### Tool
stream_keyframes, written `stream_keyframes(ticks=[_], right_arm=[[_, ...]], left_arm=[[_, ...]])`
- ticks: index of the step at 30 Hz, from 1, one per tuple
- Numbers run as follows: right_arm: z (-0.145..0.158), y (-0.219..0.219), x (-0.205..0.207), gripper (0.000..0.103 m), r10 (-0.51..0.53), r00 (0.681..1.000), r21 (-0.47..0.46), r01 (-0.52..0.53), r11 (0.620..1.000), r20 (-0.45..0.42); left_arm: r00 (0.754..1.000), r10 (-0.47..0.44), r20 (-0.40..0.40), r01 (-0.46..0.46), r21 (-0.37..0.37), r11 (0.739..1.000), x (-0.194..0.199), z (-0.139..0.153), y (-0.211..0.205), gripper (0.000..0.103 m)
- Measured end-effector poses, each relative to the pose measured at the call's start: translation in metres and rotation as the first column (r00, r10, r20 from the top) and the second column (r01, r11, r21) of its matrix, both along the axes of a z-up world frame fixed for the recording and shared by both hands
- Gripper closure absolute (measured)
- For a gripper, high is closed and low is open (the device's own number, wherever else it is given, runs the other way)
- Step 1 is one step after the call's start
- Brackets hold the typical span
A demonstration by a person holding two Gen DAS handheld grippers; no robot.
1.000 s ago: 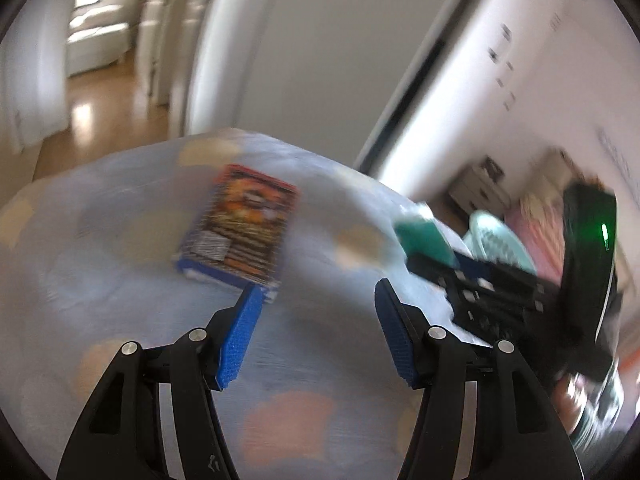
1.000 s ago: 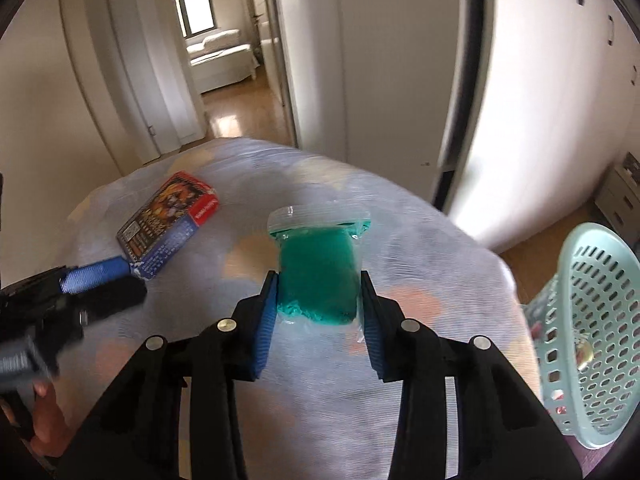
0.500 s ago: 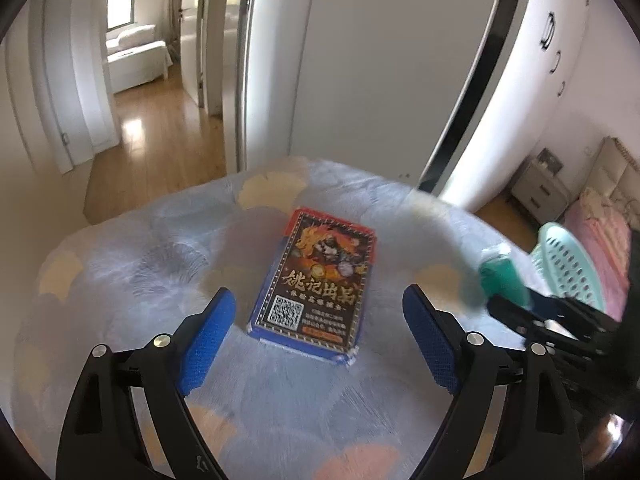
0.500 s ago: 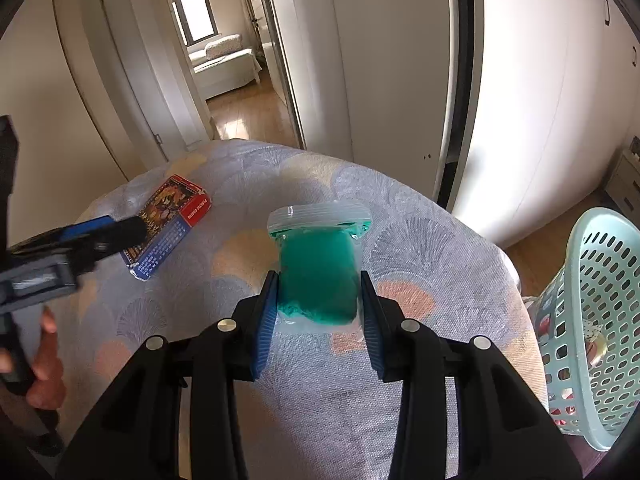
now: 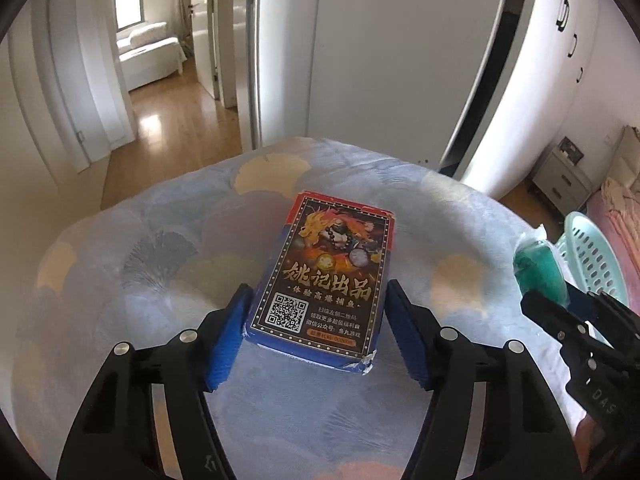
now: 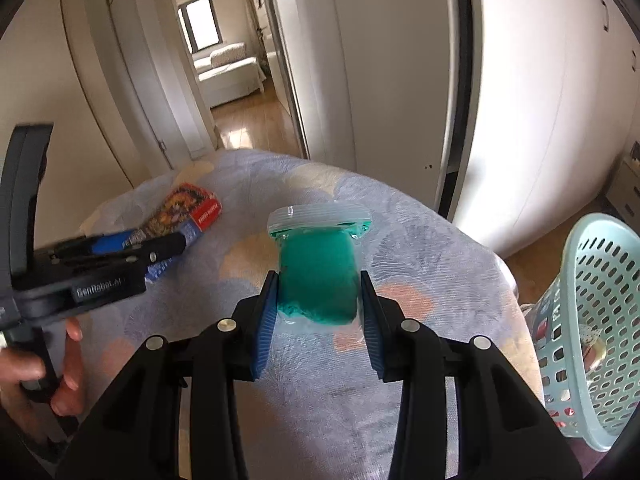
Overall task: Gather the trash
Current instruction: 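Carry sachet and card box over the teal basket and open both tools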
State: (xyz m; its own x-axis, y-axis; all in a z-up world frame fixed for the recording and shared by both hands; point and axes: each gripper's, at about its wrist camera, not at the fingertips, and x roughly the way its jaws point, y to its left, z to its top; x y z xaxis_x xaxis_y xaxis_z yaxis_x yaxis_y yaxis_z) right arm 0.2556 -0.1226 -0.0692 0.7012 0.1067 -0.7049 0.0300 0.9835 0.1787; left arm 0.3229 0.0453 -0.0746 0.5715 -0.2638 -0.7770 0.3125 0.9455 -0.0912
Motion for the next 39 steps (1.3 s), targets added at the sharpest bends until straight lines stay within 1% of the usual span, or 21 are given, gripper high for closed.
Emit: stream_keyframes(ticks=[2, 5, 7, 10, 14, 17, 21, 25, 27, 30, 32, 35, 37, 39], right_arm=[[0.004, -0.005, -0.008, 0.067, 0.006, 1.000, 0.037, -0.007, 0.999, 0.015], [0.009, -0.011, -0.023, 0.067, 0.010, 0.999, 0.031, -0.011, 0.999, 0.031], [0.016, -0.017, -0.035, 0.067, 0.011, 0.999, 0.044, -0.013, 0.999, 0.044], [0.029, -0.029, -0.049, 0.067, -0.010, 0.998, 0.048, 0.006, 0.999, 0.068], [0.050, -0.056, -0.071, 0.067, -0.060, 0.991, 0.038, 0.056, 0.998, 0.120], [0.066, -0.081, -0.089, 0.067, -0.111, 0.981, 0.045, 0.105, 0.993, 0.157], [0.085, -0.122, -0.118, 0.067, -0.193, 0.958, 0.066, 0.183, 0.981, 0.211], [0.096, -0.155, -0.140, 0.067, -0.257, 0.935, 0.057, 0.251, 0.966, 0.245], [0.100, -0.174, -0.151, 0.067, -0.294, 0.921, 0.052, 0.290, 0.956, 0.254], [0.100, -0.199, -0.162, 0.067, -0.344, 0.905, 0.068, 0.338, 0.939, 0.251], [0.095, -0.219, -0.169, 0.067, -0.393, 0.890, 0.090, 0.382, 0.920, 0.232], [0.074, -0.256, -0.174, 0.067, -0.466, 0.870, 0.134, 0.449, 0.883, 0.158], [0.062, -0.273, -0.180, 0.067, -0.505, 0.856, 0.141, 0.489, 0.861, 0.112], [0.050, -0.284, -0.180, 0.067, -0.524, 0.849, 0.141, 0.512, 0.848, 0.066]], left_arm=[[1.000, -0.009, 0.008, 0.009, -0.006, 1.000, -0.008, 0.003, -0.004, 0.038], [0.999, -0.030, 0.026, 0.030, -0.001, 1.000, -0.021, 0.011, -0.014, 0.038], [0.998, -0.044, 0.043, 0.045, -0.009, 0.999, -0.030, 0.019, -0.022, 0.038], [0.996, -0.064, 0.066, 0.068, -0.049, 0.997, -0.040, 0.033, -0.037, 0.038], [0.989, -0.100, 0.106, 0.110, -0.096, 0.989, -0.054, 0.054, -0.062, 0.038], [0.983, -0.130, 0.132, 0.147, -0.127, 0.981, -0.066, 0.066, -0.083, 0.038], [0.970, -0.182, 0.161, 0.209, -0.170, 0.963, -0.082, 0.078, -0.116, 0.038], [0.955, -0.226, 0.191, 0.261, -0.182, 0.948, -0.099, 0.088, -0.154, 0.038], [0.948, -0.242, 0.206, 0.283, -0.201, 0.938, -0.106, 0.091, -0.173, 0.038], [0.943, -0.268, 0.198, 0.310, -0.230, 0.922, -0.114, 0.090, -0.204, 0.038], [0.938, -0.292, 0.188, 0.330, -0.219, 0.918, -0.120, 0.083, -0.226, 0.038], [0.927, -0.345, 0.149, 0.369, -0.194, 0.909, -0.127, 0.063, -0.266, 0.038], [0.920, -0.371, 0.124, 0.389, -0.181, 0.903, -0.129, 0.050, -0.285, 0.038], [0.918, -0.386, 0.085, 0.395, -0.169, 0.903, -0.126, 0.034, -0.302, 0.038]])
